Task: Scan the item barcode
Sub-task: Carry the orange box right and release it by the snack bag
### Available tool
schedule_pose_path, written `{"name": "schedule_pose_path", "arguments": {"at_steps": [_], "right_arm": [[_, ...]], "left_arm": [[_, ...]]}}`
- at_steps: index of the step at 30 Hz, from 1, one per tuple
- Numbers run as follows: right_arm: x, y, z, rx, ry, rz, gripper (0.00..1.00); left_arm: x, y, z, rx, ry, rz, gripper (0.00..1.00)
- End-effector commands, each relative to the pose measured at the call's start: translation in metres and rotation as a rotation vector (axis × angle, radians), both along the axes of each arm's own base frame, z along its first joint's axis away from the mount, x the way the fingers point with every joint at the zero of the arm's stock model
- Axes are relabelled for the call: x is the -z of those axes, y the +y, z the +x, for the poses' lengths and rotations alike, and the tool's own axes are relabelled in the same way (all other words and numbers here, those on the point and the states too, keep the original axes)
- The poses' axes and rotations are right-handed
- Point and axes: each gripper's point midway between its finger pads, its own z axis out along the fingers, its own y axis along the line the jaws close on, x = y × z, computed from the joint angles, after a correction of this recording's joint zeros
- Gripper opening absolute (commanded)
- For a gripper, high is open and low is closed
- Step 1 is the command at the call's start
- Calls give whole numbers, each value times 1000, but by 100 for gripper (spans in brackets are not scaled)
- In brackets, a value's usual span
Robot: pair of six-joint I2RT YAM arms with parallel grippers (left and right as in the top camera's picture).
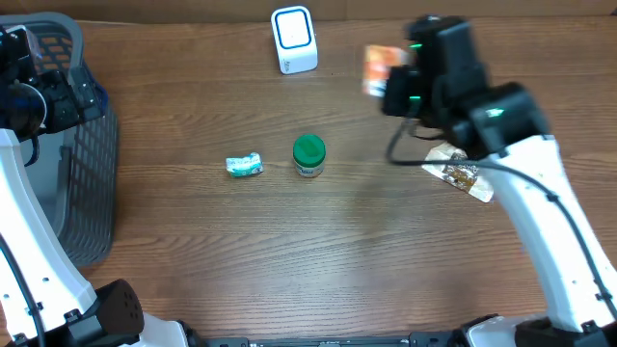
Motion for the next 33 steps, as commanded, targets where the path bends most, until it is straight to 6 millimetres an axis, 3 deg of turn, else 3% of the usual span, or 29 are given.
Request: {"name": "schedule_pose_path", "arguments": {"at_steps": [1,8,14,19,20,22,26,29,33], "right_arm": [[19,-49,-4,192,93,30,4],[91,-147,-20,483,249,37,4],[160,-202,-35,644,282,57,4],[187,-213,-42,673,282,58,4],[188,-213,-42,665,280,53,10],[189,-213,-43,657,280,49,25],[189,-213,-43,654,281,47,43],[188,-211,-42,642,281,47,46],[173,-193,-31,497,267,84,48]], "left_arm": [[0,-1,2,20,1,7,100],[0,-1,2,20,1,7,100],[0,-1,2,20,1,7,100],[0,-1,2,20,1,7,100],[0,-1,2,20,1,7,100],[0,-1,2,20,1,7,100],[0,-1,2,20,1,7,99],[0,-1,2,20,1,7,100],[0,-1,2,20,1,7,99]]}}
